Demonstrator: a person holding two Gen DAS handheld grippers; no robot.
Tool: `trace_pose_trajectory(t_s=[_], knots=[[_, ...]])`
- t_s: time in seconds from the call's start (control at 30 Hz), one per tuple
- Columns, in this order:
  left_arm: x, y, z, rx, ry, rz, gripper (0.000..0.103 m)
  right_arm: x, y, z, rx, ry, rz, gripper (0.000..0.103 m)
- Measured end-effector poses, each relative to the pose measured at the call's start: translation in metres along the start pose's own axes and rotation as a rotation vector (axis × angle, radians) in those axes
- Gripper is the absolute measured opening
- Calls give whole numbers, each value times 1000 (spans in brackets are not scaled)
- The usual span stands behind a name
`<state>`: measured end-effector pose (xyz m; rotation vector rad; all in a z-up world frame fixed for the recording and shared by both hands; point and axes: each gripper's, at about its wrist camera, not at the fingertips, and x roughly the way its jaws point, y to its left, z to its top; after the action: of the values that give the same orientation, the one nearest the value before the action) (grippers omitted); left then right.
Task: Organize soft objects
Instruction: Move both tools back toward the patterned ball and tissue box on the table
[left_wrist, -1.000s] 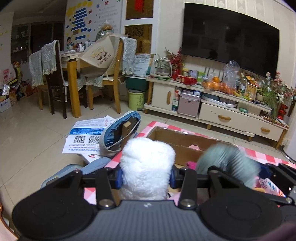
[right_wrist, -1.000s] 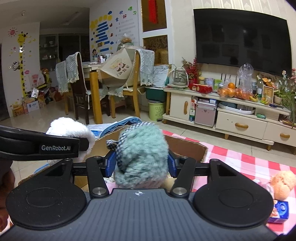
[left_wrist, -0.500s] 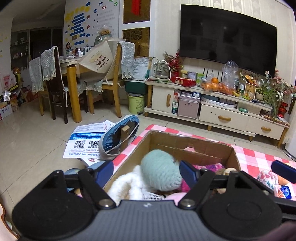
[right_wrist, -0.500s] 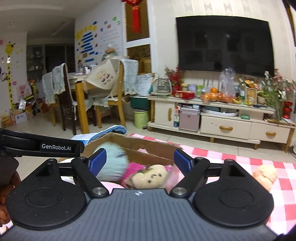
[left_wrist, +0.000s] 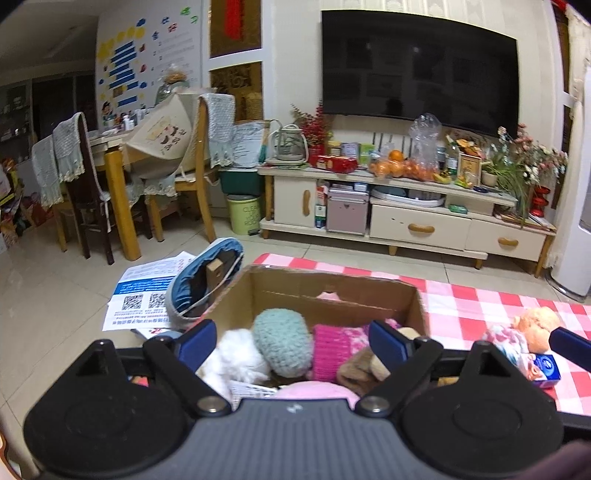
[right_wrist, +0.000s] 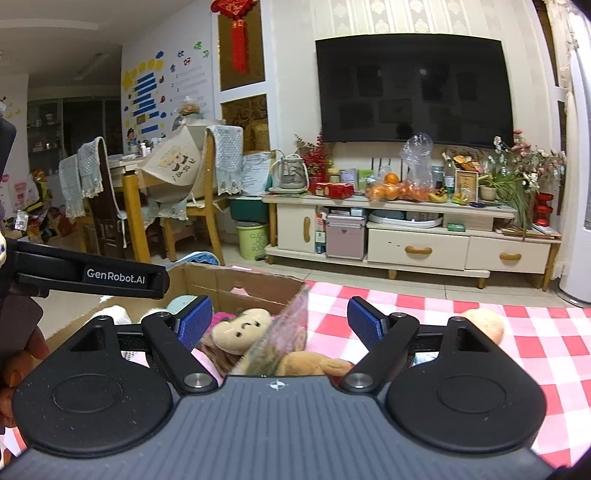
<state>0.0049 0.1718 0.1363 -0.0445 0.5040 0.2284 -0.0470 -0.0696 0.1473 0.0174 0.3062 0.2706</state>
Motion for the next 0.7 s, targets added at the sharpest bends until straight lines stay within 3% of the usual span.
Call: trace_pose_trajectory(t_s=[0.7], knots=[[-5,-64,-8,133,-4,-43,100,1,-5,-11,58,-6,-92,101]])
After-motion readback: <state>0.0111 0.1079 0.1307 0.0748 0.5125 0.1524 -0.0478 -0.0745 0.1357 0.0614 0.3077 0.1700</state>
